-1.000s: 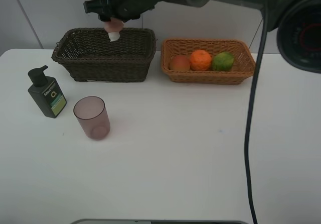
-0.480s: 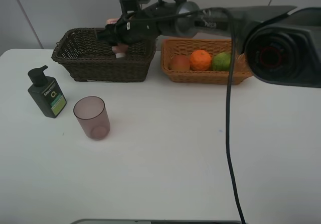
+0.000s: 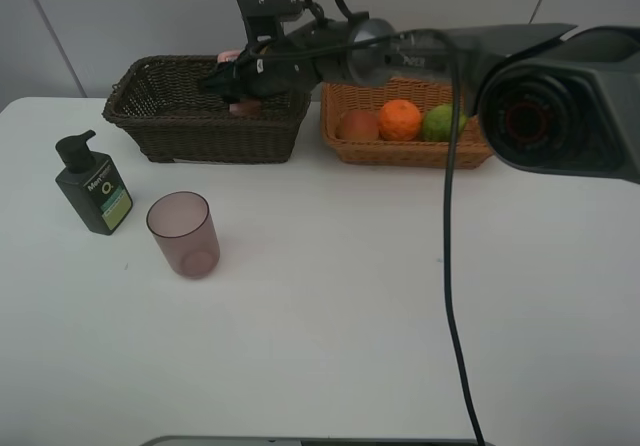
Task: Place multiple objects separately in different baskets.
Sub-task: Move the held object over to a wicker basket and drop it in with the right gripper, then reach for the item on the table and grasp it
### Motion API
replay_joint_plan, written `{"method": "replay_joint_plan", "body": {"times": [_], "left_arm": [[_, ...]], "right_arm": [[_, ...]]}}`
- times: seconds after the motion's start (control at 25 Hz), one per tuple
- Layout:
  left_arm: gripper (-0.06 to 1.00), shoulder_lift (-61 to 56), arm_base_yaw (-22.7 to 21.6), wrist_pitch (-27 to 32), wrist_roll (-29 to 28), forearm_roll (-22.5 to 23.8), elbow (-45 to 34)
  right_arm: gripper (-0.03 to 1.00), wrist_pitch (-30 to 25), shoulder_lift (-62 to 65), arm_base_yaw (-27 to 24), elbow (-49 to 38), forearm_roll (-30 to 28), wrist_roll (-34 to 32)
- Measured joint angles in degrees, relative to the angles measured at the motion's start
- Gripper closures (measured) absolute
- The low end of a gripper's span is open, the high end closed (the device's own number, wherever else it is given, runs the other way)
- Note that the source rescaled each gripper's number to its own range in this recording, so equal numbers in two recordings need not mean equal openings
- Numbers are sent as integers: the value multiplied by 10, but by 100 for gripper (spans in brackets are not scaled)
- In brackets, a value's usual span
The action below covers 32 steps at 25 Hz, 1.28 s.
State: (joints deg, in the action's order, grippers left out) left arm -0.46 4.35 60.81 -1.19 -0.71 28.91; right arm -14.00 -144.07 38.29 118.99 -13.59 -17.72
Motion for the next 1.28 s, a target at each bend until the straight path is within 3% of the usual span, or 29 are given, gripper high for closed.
{"method": "replay_joint_plan", "body": {"times": [0.04, 0.16, 0.28, 0.44, 0.56, 0.68, 0.8, 1.0, 1.28], "left_arm": [[-6, 0, 0, 0, 0, 0, 0], [-6, 0, 0, 0, 0, 0, 0], [-6, 0, 0, 0, 0, 0, 0], [-6, 0, 0, 0, 0, 0, 0], [-6, 0, 0, 0, 0, 0, 0], [-6, 0, 0, 0, 0, 0, 0], [-6, 0, 0, 0, 0, 0, 0], [-6, 0, 0, 0, 0, 0, 0], [-6, 0, 0, 0, 0, 0, 0]], "right_arm": [[80, 1, 0, 0, 0, 0, 0], [39, 1, 3, 0, 0, 0, 0], [23, -15, 17, 0, 0, -1, 0], [19, -83, 55, 0, 0, 1, 0], [19, -175, 90, 0, 0, 20, 0], [19, -261, 125, -11, -12, 61, 6], [19, -314, 175, -35, -87, 110, 35], [19, -328, 298, -111, -281, 163, 89], [19, -329, 505, -273, -513, 158, 104]]}}
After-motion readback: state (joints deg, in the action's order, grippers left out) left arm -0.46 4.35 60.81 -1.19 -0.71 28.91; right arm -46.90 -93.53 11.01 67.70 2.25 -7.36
